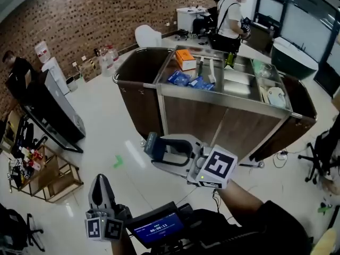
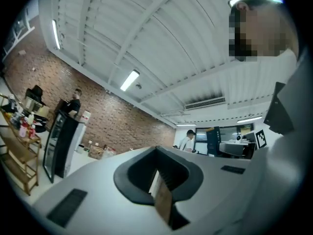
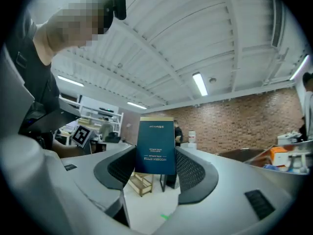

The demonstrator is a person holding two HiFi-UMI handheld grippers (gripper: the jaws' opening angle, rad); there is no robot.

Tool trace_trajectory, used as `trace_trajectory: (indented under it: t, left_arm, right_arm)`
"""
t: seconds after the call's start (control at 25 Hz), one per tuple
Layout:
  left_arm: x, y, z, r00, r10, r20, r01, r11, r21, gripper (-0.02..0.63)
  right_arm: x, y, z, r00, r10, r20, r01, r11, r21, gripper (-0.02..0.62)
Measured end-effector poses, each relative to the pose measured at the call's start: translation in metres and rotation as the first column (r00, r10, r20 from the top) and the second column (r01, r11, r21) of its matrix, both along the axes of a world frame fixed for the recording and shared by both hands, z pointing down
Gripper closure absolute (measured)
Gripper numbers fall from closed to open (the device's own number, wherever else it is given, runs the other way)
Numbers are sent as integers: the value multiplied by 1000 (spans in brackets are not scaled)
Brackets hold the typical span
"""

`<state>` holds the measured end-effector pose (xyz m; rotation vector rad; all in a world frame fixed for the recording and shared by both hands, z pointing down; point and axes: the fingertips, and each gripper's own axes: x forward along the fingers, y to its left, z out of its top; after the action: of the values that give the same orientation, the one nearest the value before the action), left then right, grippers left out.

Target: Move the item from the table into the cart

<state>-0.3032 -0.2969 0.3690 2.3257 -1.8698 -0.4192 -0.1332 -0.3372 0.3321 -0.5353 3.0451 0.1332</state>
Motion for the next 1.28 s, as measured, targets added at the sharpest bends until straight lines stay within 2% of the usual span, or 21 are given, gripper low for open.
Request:
trace_trajectory:
  t: [0.16, 0.28, 0.36, 0.48, 0.68, 0.84, 1.08, 1.2, 1.28]
  left_arm:
    - [60, -61, 7, 986, 167, -16, -168, 986, -21, 612]
    - [123, -94, 1, 960, 281, -2, -281, 960, 1, 612]
    - [164, -116, -4, 945, 328, 9, -328, 945, 13, 612]
    - [228, -147, -19, 922, 387, 23, -387, 921, 44, 612]
    - [339, -199, -35, 875, 474, 95, -480, 875, 64, 612]
    - [408, -231, -53, 841, 527, 122, -538, 838, 91, 612]
    - [464, -294, -77, 778, 601, 180, -623, 776, 100, 612]
    - [483, -338, -84, 721, 666, 190, -687, 722, 76, 612]
    - [492, -368, -86, 681, 700, 218, -724, 689, 49, 612]
  right_arm:
    - [77, -41, 0, 980, 197, 0, -197, 980, -22, 350]
    - [148, -70, -4, 937, 350, 5, -350, 936, -51, 350]
    - [190, -81, -6, 912, 410, 5, -409, 911, -58, 350]
    - [250, -96, -10, 886, 464, -21, -464, 885, -40, 350]
    - [357, -132, -18, 836, 548, -28, -549, 836, -6, 350]
    - [429, -173, -22, 802, 592, -85, -593, 805, 15, 350]
    - [488, -257, -26, 748, 629, -213, -642, 767, 9, 350]
    - [504, -309, -31, 705, 653, -276, -675, 737, 22, 350]
    - [506, -341, -34, 687, 654, -316, -685, 728, 16, 350]
